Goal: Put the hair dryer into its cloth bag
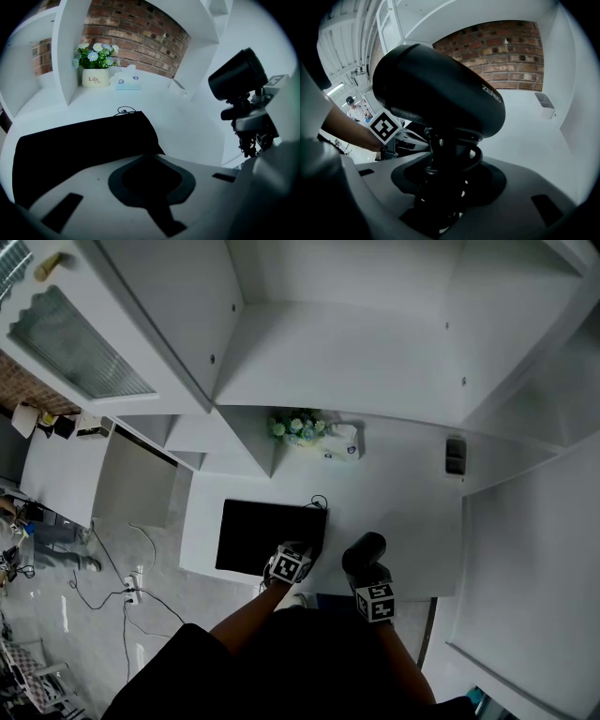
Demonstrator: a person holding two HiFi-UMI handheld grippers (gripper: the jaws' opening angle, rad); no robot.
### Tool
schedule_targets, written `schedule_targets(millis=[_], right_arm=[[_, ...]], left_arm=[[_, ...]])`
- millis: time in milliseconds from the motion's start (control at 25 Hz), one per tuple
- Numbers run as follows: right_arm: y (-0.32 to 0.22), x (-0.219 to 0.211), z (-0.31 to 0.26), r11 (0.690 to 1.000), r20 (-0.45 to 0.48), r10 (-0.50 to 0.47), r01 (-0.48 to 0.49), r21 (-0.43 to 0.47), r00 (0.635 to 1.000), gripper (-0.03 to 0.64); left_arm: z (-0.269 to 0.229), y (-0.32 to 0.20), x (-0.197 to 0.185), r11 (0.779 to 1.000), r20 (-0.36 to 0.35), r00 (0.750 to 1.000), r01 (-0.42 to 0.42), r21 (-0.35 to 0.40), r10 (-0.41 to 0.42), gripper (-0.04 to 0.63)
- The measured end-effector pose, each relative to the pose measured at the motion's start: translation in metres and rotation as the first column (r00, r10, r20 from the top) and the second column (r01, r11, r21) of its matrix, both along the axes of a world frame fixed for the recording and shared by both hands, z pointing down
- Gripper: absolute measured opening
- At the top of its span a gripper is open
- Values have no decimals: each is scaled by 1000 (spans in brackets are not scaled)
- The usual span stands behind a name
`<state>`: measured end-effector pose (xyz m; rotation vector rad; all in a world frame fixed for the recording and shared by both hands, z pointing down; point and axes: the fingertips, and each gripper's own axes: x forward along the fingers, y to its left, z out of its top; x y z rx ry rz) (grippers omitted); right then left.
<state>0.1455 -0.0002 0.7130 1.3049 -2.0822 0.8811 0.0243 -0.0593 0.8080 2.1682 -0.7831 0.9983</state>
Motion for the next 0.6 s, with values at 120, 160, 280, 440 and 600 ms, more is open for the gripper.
schedule_targets(millis=[120,160,280,440,600], right_arm=[[-2,0,1,1000,0,-1,1,-1,1000,225],[-2,0,1,1000,0,-2,2,-1,1000,224],[-3,-3,4,1000,-7,-13,13,-7,1000,224],[-5,-13,10,998,-31,-63,62,-14,998,224],[-8,-27,23,987,-100,-163,161,-27,982,224]], left_arm=[[-15,-3,-4,999,-62,997,43,25,-41,25],[-19,-4,-6,998,-81,995,59,31,-57,23],[-32,-6,-13,994,-117,989,97,43,-91,23],[-47,-10,-21,987,-163,978,145,67,-133,25],[-65,-12,-27,980,-201,965,185,77,-167,23]])
